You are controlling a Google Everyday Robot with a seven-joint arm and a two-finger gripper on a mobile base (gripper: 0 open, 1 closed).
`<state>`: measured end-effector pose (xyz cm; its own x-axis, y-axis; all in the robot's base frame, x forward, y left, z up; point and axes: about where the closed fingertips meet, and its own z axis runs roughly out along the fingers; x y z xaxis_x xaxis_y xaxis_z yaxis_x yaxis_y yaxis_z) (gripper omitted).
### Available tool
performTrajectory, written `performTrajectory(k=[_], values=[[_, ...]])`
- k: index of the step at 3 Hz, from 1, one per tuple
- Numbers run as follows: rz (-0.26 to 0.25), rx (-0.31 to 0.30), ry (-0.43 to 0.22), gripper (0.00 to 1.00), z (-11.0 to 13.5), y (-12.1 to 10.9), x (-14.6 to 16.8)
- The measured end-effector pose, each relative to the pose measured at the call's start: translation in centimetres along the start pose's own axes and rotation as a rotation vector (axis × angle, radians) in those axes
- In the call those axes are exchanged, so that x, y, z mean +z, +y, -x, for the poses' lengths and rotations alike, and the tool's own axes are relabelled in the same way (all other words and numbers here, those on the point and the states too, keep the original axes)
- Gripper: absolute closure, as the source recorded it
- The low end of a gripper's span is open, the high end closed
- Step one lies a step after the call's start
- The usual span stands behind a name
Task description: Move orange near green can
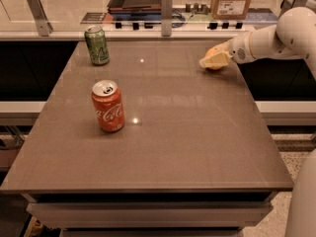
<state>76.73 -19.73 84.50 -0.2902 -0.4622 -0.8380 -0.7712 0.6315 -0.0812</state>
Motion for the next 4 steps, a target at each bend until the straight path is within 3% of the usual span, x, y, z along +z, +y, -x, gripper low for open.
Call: performTrajectory(k=[2,3,4], values=[[0.011,0.001,0.002,0.91,-0.1,0.3,0.7],[0.017,-0.008,0.003,1.0,0.6,0.5,0.9],[0.034,-0.045,0.017,1.0,3.2,1.2,0.8]])
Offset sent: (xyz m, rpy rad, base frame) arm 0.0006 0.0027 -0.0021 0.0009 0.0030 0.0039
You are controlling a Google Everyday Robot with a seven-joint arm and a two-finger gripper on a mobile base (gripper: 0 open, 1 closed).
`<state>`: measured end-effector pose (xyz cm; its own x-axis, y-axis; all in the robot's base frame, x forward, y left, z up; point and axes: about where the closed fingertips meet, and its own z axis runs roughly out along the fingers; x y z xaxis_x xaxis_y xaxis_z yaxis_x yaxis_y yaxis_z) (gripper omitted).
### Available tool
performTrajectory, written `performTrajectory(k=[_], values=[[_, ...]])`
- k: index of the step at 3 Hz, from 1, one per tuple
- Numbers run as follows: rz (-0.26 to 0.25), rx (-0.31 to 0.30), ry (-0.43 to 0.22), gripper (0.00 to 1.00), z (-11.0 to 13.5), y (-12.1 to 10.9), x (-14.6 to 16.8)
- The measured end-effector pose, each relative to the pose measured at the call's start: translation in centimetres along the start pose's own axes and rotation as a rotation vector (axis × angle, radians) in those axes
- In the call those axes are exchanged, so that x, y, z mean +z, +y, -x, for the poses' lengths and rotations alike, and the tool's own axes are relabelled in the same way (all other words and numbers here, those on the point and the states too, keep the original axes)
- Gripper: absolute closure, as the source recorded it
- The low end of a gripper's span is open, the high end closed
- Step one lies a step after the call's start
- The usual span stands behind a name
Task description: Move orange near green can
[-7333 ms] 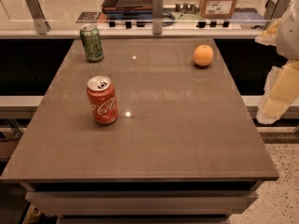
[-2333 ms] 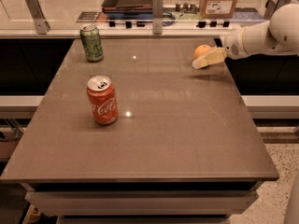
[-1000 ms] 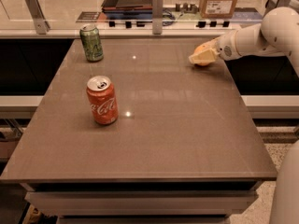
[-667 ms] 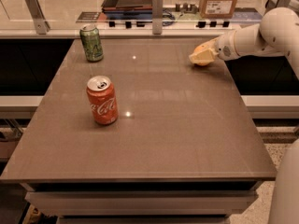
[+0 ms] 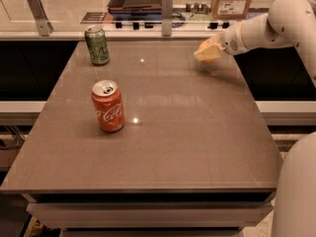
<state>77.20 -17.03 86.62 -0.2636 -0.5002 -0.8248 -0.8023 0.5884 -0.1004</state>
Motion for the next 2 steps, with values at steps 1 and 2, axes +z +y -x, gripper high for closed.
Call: performTrajectory(k=[1,2], values=[[0.018,-0.029,0.006,1.0,3.5,1.3,0.2],[0.041,-0.045,-0.006,1.0,6.5,3.2,1.0]])
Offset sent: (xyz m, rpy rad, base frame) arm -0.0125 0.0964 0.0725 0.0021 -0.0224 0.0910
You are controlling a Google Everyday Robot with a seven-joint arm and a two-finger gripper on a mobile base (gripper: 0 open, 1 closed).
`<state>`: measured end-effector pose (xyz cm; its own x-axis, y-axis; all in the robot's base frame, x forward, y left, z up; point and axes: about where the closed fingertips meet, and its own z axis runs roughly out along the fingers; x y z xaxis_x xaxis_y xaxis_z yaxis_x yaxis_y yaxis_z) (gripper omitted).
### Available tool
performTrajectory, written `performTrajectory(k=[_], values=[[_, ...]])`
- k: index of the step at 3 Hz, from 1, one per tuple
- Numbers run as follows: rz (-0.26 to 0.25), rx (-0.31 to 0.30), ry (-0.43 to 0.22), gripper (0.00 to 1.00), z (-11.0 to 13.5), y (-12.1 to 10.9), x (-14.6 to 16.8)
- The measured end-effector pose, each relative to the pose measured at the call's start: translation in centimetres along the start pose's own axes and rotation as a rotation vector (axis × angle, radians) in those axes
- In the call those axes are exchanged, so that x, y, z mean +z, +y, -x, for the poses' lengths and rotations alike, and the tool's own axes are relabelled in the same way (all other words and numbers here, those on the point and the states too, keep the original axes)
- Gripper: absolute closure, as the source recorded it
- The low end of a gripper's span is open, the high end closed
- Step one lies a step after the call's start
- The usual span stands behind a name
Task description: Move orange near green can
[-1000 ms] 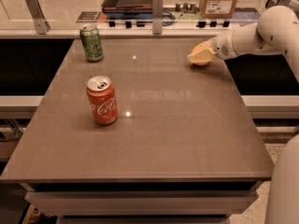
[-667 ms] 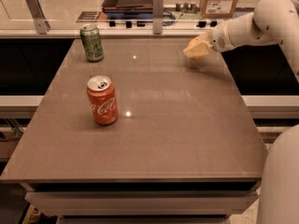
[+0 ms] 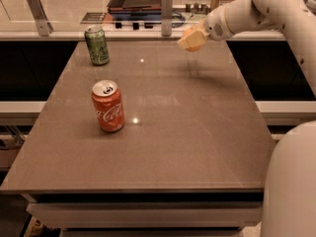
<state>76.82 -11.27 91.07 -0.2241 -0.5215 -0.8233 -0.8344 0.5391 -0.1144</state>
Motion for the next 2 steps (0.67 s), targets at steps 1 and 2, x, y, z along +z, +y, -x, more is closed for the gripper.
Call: performTrajectory(k=[1,2], values=[[0.011,0.004,-0.019,1.0,2.7,2.2,1.4],[0.011,0.017,-0.029,1.0,4.5,4.3,3.7]])
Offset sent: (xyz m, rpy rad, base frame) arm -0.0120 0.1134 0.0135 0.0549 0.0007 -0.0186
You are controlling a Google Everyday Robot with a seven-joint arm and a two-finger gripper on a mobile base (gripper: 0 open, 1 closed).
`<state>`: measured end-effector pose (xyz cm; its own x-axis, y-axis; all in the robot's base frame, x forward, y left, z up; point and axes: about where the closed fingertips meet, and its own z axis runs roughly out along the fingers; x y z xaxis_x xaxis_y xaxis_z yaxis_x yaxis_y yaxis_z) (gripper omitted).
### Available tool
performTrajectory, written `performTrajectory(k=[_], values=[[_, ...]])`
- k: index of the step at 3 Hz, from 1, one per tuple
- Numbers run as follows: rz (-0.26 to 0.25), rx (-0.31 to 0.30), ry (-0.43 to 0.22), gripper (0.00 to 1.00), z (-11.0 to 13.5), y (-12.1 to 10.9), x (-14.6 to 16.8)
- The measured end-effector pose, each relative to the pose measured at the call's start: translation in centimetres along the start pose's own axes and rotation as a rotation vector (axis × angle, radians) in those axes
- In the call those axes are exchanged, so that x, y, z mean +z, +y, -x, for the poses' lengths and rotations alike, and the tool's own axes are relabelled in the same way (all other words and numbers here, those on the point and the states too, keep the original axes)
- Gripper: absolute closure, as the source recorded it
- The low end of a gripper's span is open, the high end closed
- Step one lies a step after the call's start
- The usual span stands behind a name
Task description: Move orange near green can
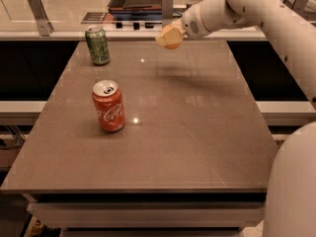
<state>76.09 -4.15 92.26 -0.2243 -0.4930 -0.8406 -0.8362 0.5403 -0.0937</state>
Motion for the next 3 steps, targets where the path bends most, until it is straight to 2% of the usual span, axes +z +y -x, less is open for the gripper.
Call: performTrajectory(k=[1,3], values=[[0.022,-0.004,0.002,1.0,1.4,2.7,3.2],[0.08,-0.046,0.018,1.0,3.8,6.4,8.8]])
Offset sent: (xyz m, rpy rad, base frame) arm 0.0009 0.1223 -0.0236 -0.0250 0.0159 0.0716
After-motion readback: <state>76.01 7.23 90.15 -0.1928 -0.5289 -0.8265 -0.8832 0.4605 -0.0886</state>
